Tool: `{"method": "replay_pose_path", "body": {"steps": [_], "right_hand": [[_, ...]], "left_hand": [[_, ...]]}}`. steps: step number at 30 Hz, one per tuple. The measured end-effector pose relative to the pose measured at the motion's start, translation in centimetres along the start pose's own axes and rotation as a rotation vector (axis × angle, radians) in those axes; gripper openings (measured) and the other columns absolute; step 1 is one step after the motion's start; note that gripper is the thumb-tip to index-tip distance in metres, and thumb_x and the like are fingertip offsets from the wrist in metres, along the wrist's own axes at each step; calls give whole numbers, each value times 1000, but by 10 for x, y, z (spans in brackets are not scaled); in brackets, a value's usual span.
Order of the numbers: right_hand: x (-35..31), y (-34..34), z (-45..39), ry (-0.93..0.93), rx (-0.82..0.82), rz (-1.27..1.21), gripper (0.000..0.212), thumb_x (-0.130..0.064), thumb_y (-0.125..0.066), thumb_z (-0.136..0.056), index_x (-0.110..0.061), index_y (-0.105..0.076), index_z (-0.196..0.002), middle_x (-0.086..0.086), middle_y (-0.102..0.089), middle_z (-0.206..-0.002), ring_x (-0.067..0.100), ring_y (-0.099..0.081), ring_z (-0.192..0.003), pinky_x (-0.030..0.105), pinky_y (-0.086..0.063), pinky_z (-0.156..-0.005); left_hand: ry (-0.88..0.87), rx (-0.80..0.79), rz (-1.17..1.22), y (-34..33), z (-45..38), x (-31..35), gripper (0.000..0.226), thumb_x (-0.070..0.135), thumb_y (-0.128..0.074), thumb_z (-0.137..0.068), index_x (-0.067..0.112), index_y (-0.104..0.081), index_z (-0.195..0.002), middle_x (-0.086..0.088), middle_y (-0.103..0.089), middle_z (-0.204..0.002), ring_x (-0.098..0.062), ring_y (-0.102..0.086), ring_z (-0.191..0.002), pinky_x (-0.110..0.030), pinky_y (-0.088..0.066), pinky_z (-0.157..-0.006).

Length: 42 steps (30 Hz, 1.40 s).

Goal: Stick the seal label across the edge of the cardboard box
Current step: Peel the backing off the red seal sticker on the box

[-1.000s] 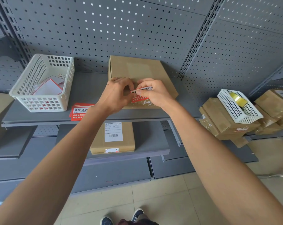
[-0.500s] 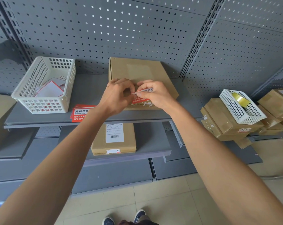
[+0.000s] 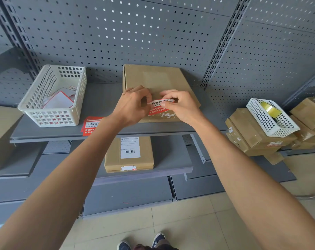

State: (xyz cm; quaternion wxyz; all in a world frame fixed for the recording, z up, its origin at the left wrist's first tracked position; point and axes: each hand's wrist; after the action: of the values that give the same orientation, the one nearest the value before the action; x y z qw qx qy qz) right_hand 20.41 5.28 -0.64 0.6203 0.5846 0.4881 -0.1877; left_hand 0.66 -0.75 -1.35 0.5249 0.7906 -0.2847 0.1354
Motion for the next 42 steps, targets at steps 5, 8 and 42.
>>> {"method": "replay_pose_path", "body": {"steps": [5, 8, 42], "right_hand": [[1, -4, -2, -20, 5, 0, 11, -6, -74, -85, -14, -76, -92, -9, -69, -121, 14, -69, -105, 41, -55, -97], [0, -7, -2, -24, 12, -35, 10, -1, -72, -85, -3, -76, -94, -2, -69, -122, 21, -70, -104, 45, -56, -93], [16, 15, 24, 59, 225, 121, 3, -18, -78, -81, -15, -77, -82, -9, -71, -108, 3, -65, -104, 13, -41, -96]], "left_hand": [[6, -23, -142, -6, -8, 13, 26, 31, -68, -86, 18, -58, -106, -5, -61, -106, -29, -56, -88, -37, -38, -92], [9, -82, -235, -15, -11, 14, 30, 42, -59, -89, 24, -58, -113, -7, -57, -111, -36, -64, -90, -51, -36, -105], [56, -123, -294, -20, -11, 13, 28, 40, -47, -99, 23, -53, -119, -7, -54, -121, -37, -63, -96, -56, -30, -110]]}}
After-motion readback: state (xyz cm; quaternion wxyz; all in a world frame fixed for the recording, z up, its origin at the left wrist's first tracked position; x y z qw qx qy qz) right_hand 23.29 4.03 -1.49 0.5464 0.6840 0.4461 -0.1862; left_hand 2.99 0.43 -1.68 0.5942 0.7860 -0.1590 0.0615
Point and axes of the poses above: each hand's wrist, its own z-axis away from the middle knuckle, its own y-axis out of the back of the hand, x = y × z
